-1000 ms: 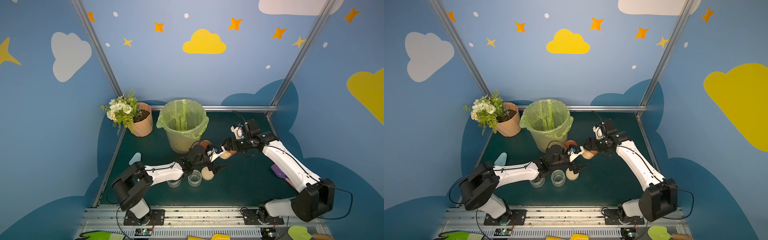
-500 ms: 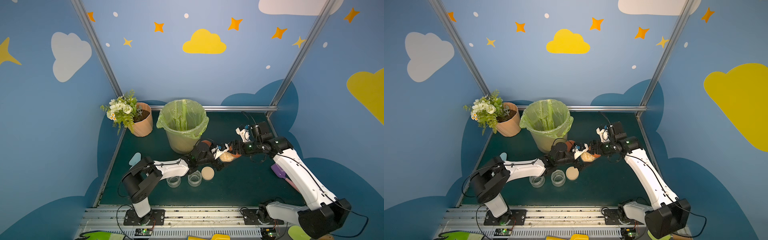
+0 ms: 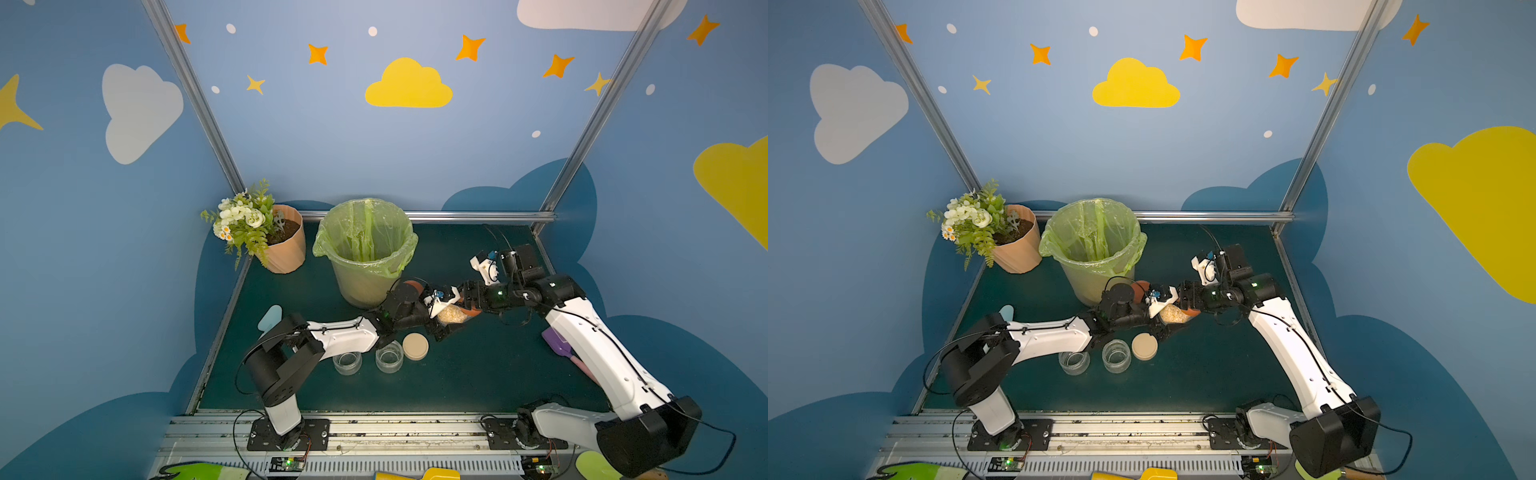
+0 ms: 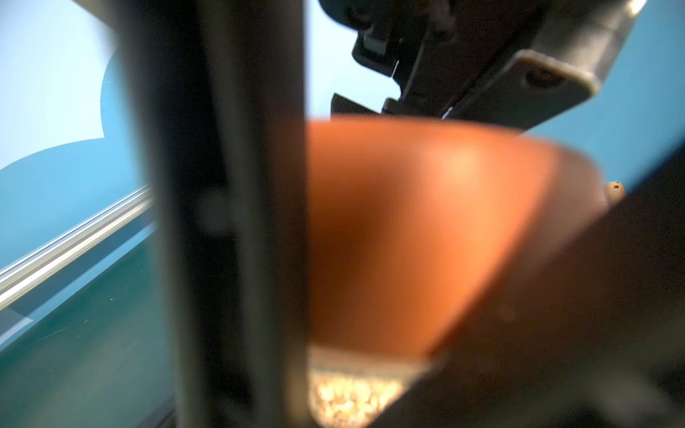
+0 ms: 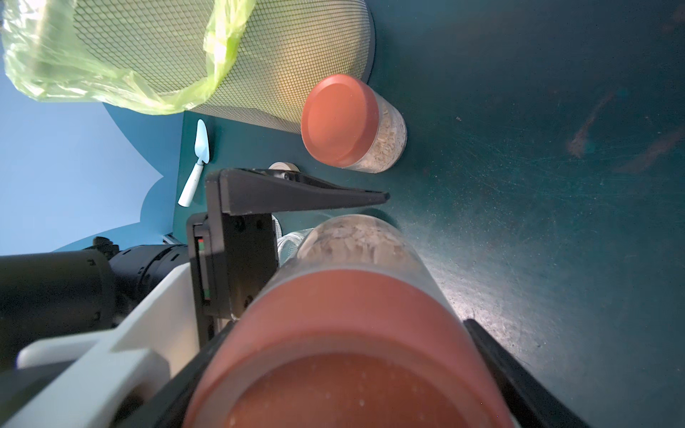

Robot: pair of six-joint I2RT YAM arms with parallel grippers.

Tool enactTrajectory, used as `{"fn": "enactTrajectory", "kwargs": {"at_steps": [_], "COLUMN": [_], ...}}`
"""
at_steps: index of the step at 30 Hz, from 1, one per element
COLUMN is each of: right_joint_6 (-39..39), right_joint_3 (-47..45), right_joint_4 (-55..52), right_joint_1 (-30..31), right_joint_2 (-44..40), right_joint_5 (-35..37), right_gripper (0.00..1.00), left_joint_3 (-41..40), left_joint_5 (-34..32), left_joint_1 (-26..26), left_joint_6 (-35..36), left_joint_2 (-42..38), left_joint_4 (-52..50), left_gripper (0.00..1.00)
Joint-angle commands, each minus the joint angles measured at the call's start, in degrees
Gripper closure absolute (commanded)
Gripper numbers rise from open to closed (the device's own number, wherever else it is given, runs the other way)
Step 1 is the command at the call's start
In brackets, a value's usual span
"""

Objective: Empty expired oatmeal from jars
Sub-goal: Pick up the jar from the center of the board.

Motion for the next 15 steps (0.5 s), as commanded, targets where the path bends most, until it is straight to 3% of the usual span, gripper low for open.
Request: {"fn": "enactTrajectory", "kwargs": {"at_steps": [1,6,9,11,15], "right_joint_6": [0.56,0.77,0.78,0.78,1.17], "right_joint_3": [0.15,-0.05,-0.12,-0.30,-0.77], "right_joint_4": [3.70,3.96,3.83,3.85,3.92], "right_joint_1": [-0.12,-0.03,0.02,0.02,0.06], "right_joint_2": [-1.73,-2.36,-2.82,-3.11,-3.88], "right_joint_5": [-2.88,-3.16,-3.20,-3.37,-4.07], "right_gripper": [0.69,0.68,0.68,0.65,0.36], "left_joint_3": [0.38,1.30,1.57,1.83,1.66], "left_joint_5": [1.30,1.58,2.06,2.09,1.96], "left_joint_1": [-0.12,-0.10,-0.06,0.03,0.24], "left_joint_6": [-1.00,-1.50,-2.05,-2.55,-2.30], "left_joint_2": [0.22,0.97,1.40,1.58,0.93], "left_joint_4": [2.03,1.81,1.75,1.83,2.61], "left_gripper": [0.00,0.02,0.12,0.24,0.43]}}
